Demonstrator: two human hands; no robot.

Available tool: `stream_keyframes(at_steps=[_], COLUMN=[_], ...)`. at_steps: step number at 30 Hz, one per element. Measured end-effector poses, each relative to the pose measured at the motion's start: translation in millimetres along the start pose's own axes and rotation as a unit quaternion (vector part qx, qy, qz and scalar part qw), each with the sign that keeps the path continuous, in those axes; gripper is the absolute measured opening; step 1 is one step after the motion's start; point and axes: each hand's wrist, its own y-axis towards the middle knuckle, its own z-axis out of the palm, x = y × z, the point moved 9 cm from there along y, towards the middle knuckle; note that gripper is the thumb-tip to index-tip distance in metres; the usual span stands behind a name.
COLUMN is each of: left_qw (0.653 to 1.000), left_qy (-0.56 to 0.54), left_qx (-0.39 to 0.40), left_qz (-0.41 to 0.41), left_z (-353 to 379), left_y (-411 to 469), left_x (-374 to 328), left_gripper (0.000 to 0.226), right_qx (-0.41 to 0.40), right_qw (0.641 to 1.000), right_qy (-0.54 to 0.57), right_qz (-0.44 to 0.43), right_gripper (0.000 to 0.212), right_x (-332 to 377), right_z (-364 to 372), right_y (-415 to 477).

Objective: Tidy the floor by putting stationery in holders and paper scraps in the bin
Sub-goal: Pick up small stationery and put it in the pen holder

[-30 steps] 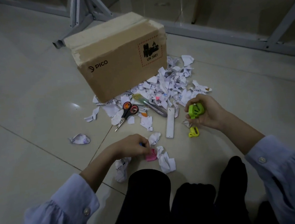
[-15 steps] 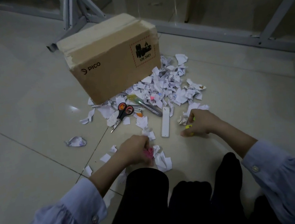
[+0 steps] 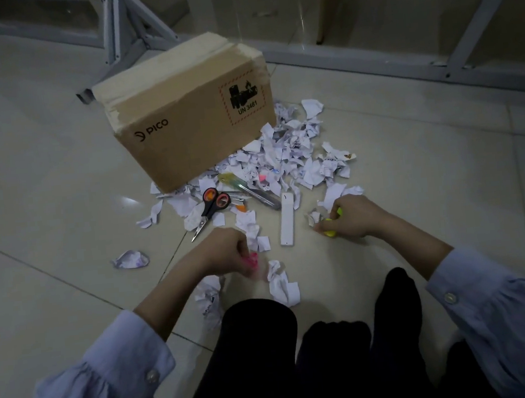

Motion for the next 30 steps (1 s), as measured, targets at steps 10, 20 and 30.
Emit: stream_keyframes(at_steps=[10, 20, 30], left_qw=[0.945, 0.869, 0.824], left_qy=[-0.326, -0.49, -0.543], left_qx=[0.006, -0.004, 0.033], left_qz=[0.004, 0.074, 0.157], left_z=[-35, -71, -121], left_y=[-4, 3, -8], left_x=[-30, -133, -280], left_gripper=[0.035, 0.038, 0.029], right_qx=[-0.008, 0.011, -0.098], right_qw=[0.846, 0.661, 0.655], right_qy=[0.523, 0.747, 0.747], right_qz=[0.098, 0.068, 0.047], right_gripper=[0.016, 0.019, 0.032], right_x=[-7, -15, -51], right_z=[-23, -90, -195], right_y=[-30, -67, -149])
